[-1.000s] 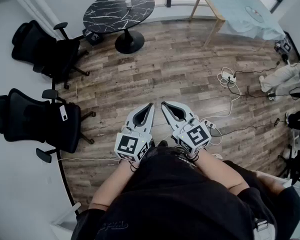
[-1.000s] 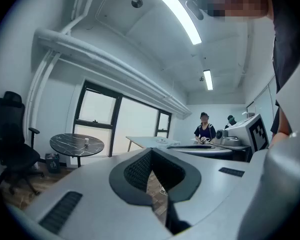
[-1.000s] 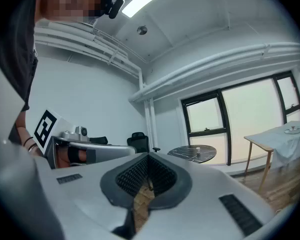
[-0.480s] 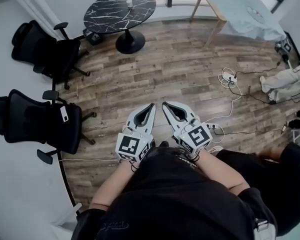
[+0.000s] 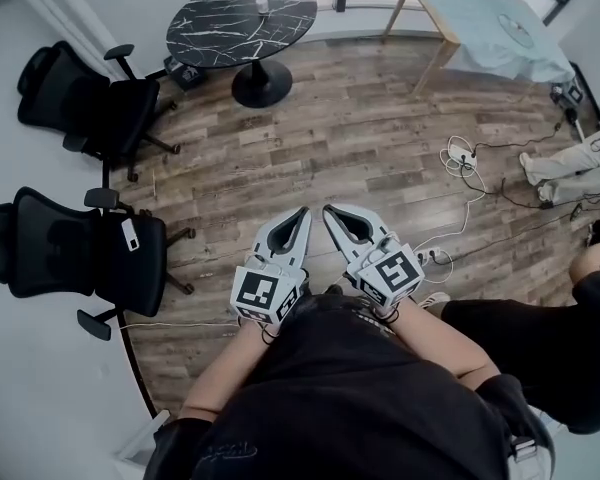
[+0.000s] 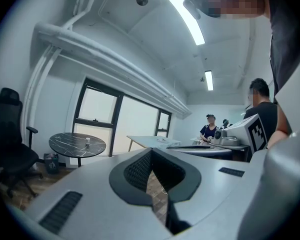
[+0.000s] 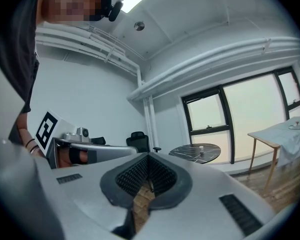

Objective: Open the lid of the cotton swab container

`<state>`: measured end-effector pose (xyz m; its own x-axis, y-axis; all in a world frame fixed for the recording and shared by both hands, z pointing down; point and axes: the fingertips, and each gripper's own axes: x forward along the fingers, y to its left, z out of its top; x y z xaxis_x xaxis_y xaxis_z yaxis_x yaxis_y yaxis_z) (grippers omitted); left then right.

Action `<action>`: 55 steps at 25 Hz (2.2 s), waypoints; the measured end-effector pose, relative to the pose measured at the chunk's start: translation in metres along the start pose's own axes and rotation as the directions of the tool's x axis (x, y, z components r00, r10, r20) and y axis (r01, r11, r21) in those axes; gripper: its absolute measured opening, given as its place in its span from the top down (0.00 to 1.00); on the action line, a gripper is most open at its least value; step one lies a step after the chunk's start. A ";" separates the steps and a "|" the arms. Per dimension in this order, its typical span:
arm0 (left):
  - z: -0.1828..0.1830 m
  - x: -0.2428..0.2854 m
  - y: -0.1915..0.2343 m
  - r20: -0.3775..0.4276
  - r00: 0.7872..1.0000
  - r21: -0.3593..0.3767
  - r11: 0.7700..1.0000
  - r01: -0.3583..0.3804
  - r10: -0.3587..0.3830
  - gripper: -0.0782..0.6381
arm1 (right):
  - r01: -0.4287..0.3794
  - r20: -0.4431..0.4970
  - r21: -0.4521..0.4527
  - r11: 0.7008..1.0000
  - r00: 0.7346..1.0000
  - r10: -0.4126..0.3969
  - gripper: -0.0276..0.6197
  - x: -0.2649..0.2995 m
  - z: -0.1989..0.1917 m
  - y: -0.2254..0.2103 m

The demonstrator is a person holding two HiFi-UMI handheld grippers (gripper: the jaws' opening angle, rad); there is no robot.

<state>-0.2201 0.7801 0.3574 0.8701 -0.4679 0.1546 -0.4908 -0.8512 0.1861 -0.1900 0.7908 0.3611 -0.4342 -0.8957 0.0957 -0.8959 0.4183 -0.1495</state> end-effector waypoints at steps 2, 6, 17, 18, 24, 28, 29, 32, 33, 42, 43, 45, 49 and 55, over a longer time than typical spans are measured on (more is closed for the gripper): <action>0.002 0.005 0.019 -0.003 1.000 -0.005 1.000 0.009 -0.009 0.88 | -0.009 -0.003 0.000 1.000 1.000 0.009 0.93 0.021 0.001 -0.002; 0.016 0.017 0.062 -0.001 1.000 0.008 0.999 0.031 -0.031 0.88 | 0.008 -0.002 -0.002 1.000 1.000 -0.008 0.93 0.067 0.008 -0.012; 0.062 0.033 0.173 0.022 0.998 0.036 0.997 0.063 -0.064 0.88 | 0.042 0.028 0.000 0.999 0.999 -0.042 0.93 0.179 0.040 -0.020; 0.062 0.035 0.178 0.021 0.998 0.033 0.998 0.062 -0.063 0.88 | 0.047 0.025 0.001 0.999 0.999 -0.047 0.93 0.182 0.040 -0.023; 0.067 0.052 0.211 0.021 0.999 0.037 0.999 0.033 -0.034 0.88 | 0.023 0.034 0.003 1.000 0.999 -0.023 0.93 0.216 0.043 -0.041; 0.071 0.073 0.228 0.023 1.000 0.034 0.999 -0.005 0.004 0.88 | -0.008 0.034 -0.001 1.000 0.999 0.008 0.93 0.234 0.046 -0.063; 0.073 0.079 0.230 0.023 1.000 0.034 0.999 -0.013 0.012 0.88 | -0.011 0.036 0.003 1.000 0.999 0.011 0.93 0.238 0.048 -0.071; 0.080 0.101 0.236 0.033 0.999 0.045 0.998 -0.035 0.034 0.88 | -0.043 0.041 -0.014 0.999 0.998 0.043 0.93 0.249 0.057 -0.091; 0.083 0.110 0.239 0.036 0.998 0.044 0.998 -0.044 0.043 0.88 | -0.055 0.040 -0.022 0.998 0.998 0.055 0.93 0.252 0.059 -0.099; 0.098 0.219 0.236 0.051 0.996 0.022 0.997 -0.075 0.074 0.88 | -0.086 0.033 -0.033 0.996 0.996 0.088 0.93 0.257 0.078 -0.208; 0.100 0.232 0.232 0.057 0.996 0.018 0.997 -0.070 0.068 0.88 | -0.086 0.032 -0.034 0.996 0.996 0.087 0.93 0.254 0.080 -0.221; 0.106 0.256 0.223 0.069 0.996 0.018 0.998 -0.062 0.061 0.88 | -0.086 0.031 -0.030 0.996 0.996 0.087 0.93 0.249 0.082 -0.247; 0.106 0.297 0.206 0.065 0.996 0.021 0.998 -0.061 0.060 0.88 | -0.086 0.033 0.001 0.996 0.996 0.086 0.93 0.237 0.085 -0.292; 0.096 0.336 0.197 0.032 0.999 0.006 0.999 -0.039 0.039 0.88 | -0.072 0.034 0.000 0.997 0.997 0.072 0.93 0.224 0.083 -0.329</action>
<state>-0.0195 0.4325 0.3526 0.8514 -0.5079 0.1306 -0.5241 -0.8337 0.1739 0.0155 0.4403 0.3501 -0.4940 -0.8680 0.0511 -0.8624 0.4816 -0.1558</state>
